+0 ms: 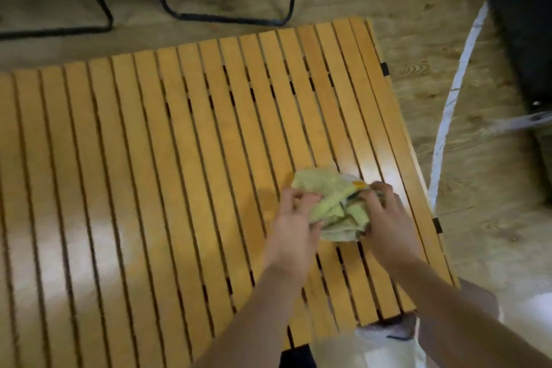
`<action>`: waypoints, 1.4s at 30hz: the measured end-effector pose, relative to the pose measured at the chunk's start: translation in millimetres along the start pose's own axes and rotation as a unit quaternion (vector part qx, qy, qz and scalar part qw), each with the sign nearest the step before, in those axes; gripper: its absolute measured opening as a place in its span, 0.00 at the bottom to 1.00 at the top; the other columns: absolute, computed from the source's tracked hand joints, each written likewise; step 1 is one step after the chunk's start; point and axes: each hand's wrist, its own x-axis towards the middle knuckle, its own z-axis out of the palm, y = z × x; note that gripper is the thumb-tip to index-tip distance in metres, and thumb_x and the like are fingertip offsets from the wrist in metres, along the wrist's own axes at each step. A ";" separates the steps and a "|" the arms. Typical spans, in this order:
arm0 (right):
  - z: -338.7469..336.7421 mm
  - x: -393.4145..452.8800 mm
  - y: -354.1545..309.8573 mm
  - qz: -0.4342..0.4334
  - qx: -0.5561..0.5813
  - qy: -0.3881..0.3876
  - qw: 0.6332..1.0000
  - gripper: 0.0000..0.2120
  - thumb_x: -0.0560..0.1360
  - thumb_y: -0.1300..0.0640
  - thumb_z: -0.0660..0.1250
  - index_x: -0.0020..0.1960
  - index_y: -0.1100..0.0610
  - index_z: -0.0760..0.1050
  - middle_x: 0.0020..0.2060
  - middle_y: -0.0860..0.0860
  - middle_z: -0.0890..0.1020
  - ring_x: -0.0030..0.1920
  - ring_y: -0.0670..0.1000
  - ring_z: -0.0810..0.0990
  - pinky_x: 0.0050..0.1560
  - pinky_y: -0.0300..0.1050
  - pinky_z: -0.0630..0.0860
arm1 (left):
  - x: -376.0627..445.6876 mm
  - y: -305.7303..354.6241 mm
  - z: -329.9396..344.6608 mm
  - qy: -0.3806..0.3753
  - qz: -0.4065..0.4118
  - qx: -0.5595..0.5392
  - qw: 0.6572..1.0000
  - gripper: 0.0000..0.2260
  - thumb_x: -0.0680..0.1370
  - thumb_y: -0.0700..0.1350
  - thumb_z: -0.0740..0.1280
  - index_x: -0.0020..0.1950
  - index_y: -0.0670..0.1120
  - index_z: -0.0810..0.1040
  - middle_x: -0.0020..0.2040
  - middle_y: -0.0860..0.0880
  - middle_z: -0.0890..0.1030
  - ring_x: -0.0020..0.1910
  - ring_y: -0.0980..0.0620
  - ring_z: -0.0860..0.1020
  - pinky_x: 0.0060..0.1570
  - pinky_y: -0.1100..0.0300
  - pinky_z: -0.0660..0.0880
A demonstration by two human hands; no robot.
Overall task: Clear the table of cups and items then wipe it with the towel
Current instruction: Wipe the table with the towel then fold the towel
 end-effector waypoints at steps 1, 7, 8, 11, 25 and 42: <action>-8.2 -2.5 14.7 0.001 -0.021 -0.006 1.000 0.39 0.61 0.58 0.80 0.67 0.52 0.65 0.67 0.56 0.67 0.63 0.62 0.74 0.55 0.57 0.79 | -6.7 11.2 7.6 -0.007 0.007 -0.018 1.000 0.19 0.79 0.48 0.67 0.68 0.58 0.68 0.69 0.54 0.61 0.56 0.49 0.78 0.55 0.54 0.79; -16.1 -30.3 1.4 0.000 -0.098 -0.019 0.995 0.37 0.56 0.65 0.80 0.61 0.55 0.69 0.61 0.57 0.69 0.55 0.66 0.77 0.39 0.58 0.80 | -29.4 -1.9 -10.6 0.009 0.062 -0.072 0.995 0.20 0.78 0.40 0.66 0.67 0.55 0.69 0.69 0.51 0.64 0.57 0.44 0.78 0.53 0.50 0.80; -12.9 -28.9 -18.1 -0.009 -0.096 -0.012 0.995 0.37 0.57 0.64 0.80 0.62 0.55 0.69 0.62 0.57 0.68 0.55 0.65 0.77 0.40 0.57 0.81 | -27.6 -18.1 -24.4 0.023 0.064 -0.069 0.995 0.20 0.78 0.40 0.65 0.67 0.54 0.70 0.69 0.50 0.65 0.56 0.44 0.78 0.52 0.50 0.80; -1.0 -10.3 -95.9 -0.056 -0.069 0.022 0.996 0.34 0.62 0.63 0.77 0.65 0.56 0.68 0.63 0.59 0.68 0.59 0.63 0.74 0.45 0.57 0.82 | -24.9 -79.1 -76.4 0.055 0.048 -0.053 0.996 0.18 0.79 0.41 0.64 0.67 0.54 0.70 0.68 0.51 0.64 0.53 0.44 0.79 0.51 0.51 0.80; 90.2 -12.4 -413.2 -0.298 0.030 -0.064 0.952 0.36 0.71 0.62 0.71 0.74 0.48 0.60 0.79 0.54 0.50 0.76 0.61 0.54 0.71 0.58 0.69 | -133.0 -347.5 -216.8 0.252 -0.123 0.017 0.960 0.26 0.79 0.40 0.65 0.74 0.59 0.65 0.64 0.46 0.65 0.52 0.55 0.69 0.44 0.64 0.75; 118.5 -100.2 -445.6 -0.375 -0.056 -0.032 0.925 0.35 0.68 0.68 0.72 0.72 0.51 0.66 0.70 0.55 0.67 0.61 0.62 0.71 0.60 0.58 0.74 | -248.7 -400.3 -203.2 0.234 -0.134 0.013 0.963 0.25 0.74 0.43 0.73 0.67 0.56 0.68 0.66 0.45 0.62 0.55 0.41 0.77 0.42 0.51 0.83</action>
